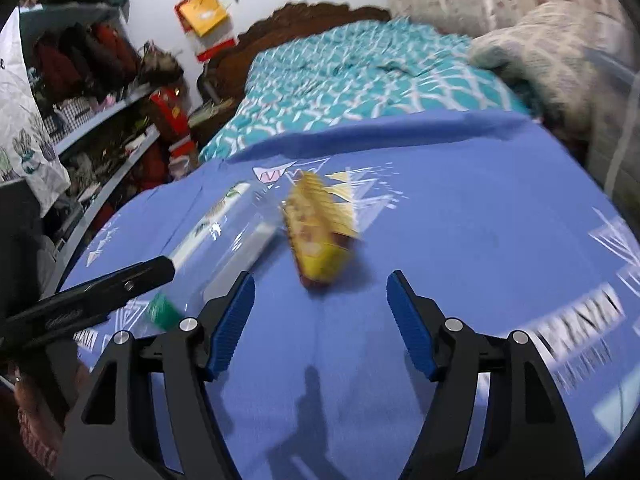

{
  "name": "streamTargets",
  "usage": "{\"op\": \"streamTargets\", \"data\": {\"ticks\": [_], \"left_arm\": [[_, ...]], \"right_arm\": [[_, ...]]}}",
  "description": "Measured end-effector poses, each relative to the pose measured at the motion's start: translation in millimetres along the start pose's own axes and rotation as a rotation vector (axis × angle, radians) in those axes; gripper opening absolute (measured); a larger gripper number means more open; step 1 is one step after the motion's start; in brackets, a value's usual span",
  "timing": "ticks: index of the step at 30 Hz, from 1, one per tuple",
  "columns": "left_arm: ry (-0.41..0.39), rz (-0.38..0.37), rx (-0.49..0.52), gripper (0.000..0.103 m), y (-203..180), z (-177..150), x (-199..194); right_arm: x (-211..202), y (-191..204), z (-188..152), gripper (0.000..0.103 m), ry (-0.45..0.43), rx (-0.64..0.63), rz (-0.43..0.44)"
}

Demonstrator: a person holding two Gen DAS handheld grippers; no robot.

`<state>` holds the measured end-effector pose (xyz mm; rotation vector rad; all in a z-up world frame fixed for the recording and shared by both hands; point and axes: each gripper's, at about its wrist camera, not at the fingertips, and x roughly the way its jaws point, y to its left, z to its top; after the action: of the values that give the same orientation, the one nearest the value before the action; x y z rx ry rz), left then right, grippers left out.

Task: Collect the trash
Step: 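Grasp the water bottle with the left gripper while the right gripper grasps the yellow box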

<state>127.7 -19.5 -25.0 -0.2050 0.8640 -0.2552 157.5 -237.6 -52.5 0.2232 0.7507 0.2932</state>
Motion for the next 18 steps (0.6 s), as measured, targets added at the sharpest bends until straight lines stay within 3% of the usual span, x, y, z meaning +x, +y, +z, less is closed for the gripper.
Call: {"op": "streamTargets", "data": {"ticks": [4,7,9,13,18], "left_arm": [[0.0,0.05,0.025,0.076,-2.5,17.0,17.3],[-0.013,0.103,0.043,0.078,-2.0,21.8,23.6],[-0.022,0.13,0.045,0.087,2.0,23.2,27.1],[0.015,0.127,0.049,0.087,6.0,21.4,42.1],[0.029,0.106,0.06,0.087,3.6,16.0,51.4]], "right_arm": [[54.4,5.9,22.0,0.07,0.056,-0.017,-0.022],[71.5,-0.3,32.2,0.07,0.054,-0.006,-0.046],[73.8,-6.2,37.6,0.07,0.047,0.012,-0.047],[85.9,-9.3,34.9,0.081,0.069,-0.006,-0.069],[108.7,-11.9,22.6,0.078,0.154,-0.048,-0.112]]}}
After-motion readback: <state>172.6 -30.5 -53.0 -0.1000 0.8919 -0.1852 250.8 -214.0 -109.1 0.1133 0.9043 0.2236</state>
